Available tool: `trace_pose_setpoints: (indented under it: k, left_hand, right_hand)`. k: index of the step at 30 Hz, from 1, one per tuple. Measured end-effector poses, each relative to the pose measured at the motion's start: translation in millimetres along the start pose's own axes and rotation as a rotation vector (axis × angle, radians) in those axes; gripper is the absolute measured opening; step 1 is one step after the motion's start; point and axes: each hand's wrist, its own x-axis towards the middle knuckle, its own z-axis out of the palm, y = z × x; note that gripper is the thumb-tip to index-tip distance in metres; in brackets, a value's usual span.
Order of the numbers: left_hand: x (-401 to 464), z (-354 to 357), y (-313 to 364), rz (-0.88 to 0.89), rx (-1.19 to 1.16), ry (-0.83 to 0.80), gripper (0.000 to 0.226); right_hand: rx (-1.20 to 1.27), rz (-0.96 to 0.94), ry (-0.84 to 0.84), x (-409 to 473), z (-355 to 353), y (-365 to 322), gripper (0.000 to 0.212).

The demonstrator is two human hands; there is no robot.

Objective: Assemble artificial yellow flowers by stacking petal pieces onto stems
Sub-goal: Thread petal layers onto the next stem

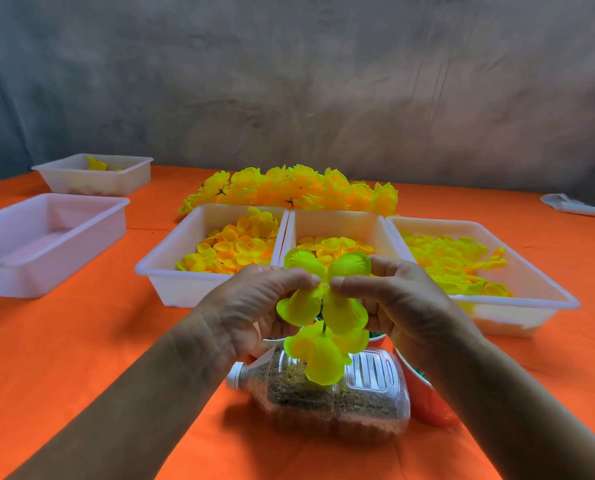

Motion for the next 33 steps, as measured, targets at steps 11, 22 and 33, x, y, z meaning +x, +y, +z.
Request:
trace_pose_setpoints:
  k: [11, 22, 33]
  left_hand:
    - [-5, 10, 2, 0.004, 0.012, -0.023, 0.004]
    - [3, 6, -4, 0.013, -0.031, -0.067, 0.009]
    - [11, -6, -12, -0.033, 0.019, -0.187, 0.007]
  right_hand:
    - [0.052, 0.064, -0.012, 8, -1, 8, 0.035]
    - [0.203, 0.196, 0.022, 15, 2, 10, 0.069]
    - [0.241, 0.190, 0.006, 15, 3, 14, 0.065]
